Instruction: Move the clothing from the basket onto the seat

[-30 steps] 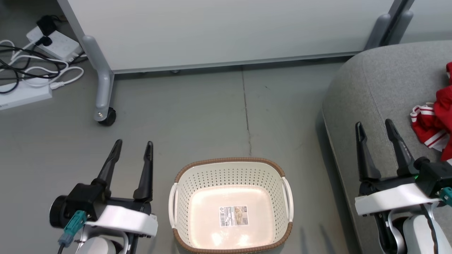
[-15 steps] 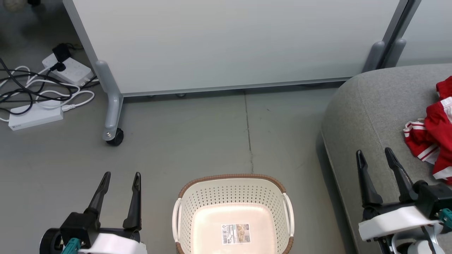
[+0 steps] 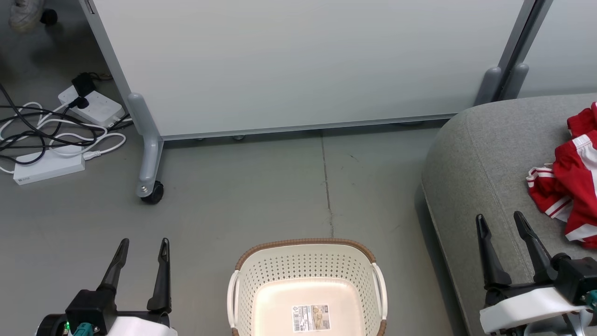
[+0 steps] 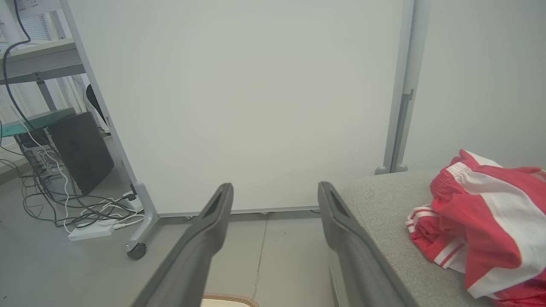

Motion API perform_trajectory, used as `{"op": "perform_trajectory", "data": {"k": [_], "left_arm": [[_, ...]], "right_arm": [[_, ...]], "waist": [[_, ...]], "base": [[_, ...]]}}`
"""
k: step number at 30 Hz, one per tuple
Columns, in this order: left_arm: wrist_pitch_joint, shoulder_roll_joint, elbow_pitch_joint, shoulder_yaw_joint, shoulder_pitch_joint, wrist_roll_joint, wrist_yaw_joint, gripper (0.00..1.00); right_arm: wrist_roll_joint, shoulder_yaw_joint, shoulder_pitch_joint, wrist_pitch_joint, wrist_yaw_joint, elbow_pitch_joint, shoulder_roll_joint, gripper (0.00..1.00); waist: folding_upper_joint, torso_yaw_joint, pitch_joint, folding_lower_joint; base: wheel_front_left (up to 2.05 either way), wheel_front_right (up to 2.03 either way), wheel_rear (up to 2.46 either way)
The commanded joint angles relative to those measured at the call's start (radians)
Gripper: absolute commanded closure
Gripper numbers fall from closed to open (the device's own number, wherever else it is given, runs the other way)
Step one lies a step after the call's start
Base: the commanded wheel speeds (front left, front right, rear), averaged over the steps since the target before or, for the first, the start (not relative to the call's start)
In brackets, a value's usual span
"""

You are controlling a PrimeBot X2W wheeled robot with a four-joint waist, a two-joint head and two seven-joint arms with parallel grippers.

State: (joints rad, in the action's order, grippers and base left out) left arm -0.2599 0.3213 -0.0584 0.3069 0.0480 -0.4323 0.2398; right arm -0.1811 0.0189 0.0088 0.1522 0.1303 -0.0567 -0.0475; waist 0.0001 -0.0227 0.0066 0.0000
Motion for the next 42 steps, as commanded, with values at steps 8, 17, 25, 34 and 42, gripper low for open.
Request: {"op": "perform_trajectory", "data": {"k": [8, 17, 25, 34, 42], "left_arm": [[-0.004, -0.002, -0.009, -0.03, -0.002, 0.018, -0.025, 0.0], [-0.004, -0.017, -0.026, -0.043, -0.003, 0.035, -0.041, 0.0], [-0.004, -0.026, -0.038, -0.056, -0.004, 0.044, -0.044, 0.0], [-0.004, -0.035, -0.056, -0.064, -0.008, 0.05, -0.054, 0.0], [-0.004, -0.041, -0.068, -0.068, -0.008, 0.058, -0.057, 0.0]], "right_arm": [[0.005, 0.008, 0.014, -0.013, 0.001, 0.017, -0.005, 0.0], [-0.001, 0.006, 0.013, -0.014, 0.001, 0.013, -0.005, 0.0], [-0.003, 0.002, 0.009, -0.012, 0.001, 0.008, -0.005, 0.0], [-0.007, 0.001, 0.01, -0.01, 0.001, 0.005, -0.005, 0.0], [0.0, 0.003, 0.012, -0.016, 0.001, 0.001, -0.005, 0.0]], "waist": [[-0.0001, 0.004, 0.0, 0.0], [-0.0001, 0.005, 0.002, 0.0], [-0.0001, 0.0, 0.0, 0.0], [-0.0001, -0.003, 0.0, 0.0], [-0.0001, 0.0, -0.003, 0.0]], "base": [[0.0, 0.0, 0.0], [0.0, 0.0, 0.0], [0.0, 0.0, 0.0], [0.0, 0.0, 0.0], [0.0, 0.0, 0.0]]}}
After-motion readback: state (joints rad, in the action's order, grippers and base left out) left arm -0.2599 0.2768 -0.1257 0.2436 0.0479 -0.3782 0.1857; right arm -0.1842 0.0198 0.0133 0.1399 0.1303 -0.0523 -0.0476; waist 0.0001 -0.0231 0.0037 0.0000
